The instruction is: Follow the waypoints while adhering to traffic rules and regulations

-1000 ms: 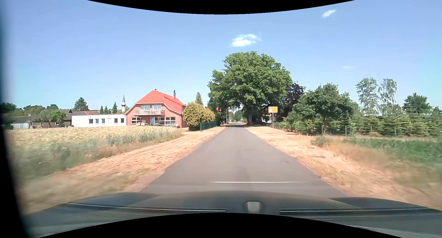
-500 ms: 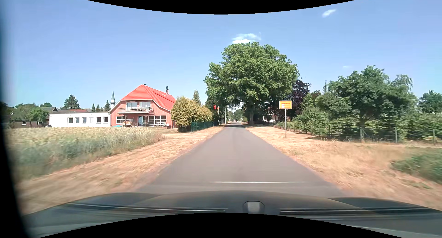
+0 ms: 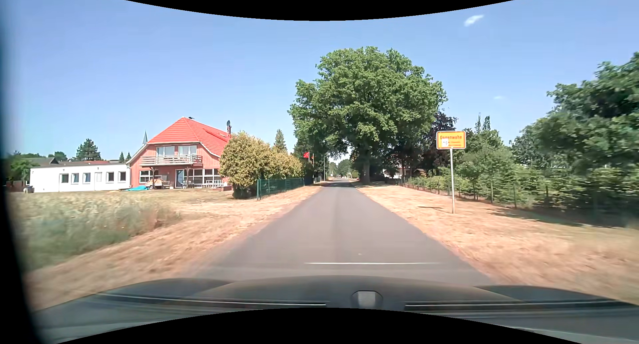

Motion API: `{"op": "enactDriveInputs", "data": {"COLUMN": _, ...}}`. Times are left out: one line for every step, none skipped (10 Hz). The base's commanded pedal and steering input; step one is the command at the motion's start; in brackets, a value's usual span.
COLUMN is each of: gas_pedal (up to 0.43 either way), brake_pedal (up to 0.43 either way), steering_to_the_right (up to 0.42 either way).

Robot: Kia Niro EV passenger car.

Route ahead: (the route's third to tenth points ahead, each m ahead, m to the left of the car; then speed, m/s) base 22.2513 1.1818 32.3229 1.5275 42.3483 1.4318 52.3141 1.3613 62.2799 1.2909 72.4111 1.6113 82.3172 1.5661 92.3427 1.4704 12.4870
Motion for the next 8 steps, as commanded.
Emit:
{"op": "enactDriveInputs", "data": {"gas_pedal": 0.138, "brake_pedal": 0.006, "steering_to_the_right": 0.004}}
{"op": "enactDriveInputs", "data": {"gas_pedal": 0.138, "brake_pedal": 0.006, "steering_to_the_right": 0.004}}
{"op": "enactDriveInputs", "data": {"gas_pedal": 0.138, "brake_pedal": 0.006, "steering_to_the_right": 0.004}}
{"op": "enactDriveInputs", "data": {"gas_pedal": 0.138, "brake_pedal": 0.006, "steering_to_the_right": 0.004}}
{"op": "enactDriveInputs", "data": {"gas_pedal": 0.138, "brake_pedal": 0.006, "steering_to_the_right": 0.004}}
{"op": "enactDriveInputs", "data": {"gas_pedal": 0.138, "brake_pedal": 0.006, "steering_to_the_right": 0.004}}
{"op": "enactDriveInputs", "data": {"gas_pedal": 0.138, "brake_pedal": 0.006, "steering_to_the_right": 0.004}}
{"op": "enactDriveInputs", "data": {"gas_pedal": 0.138, "brake_pedal": 0.006, "steering_to_the_right": 0.004}}
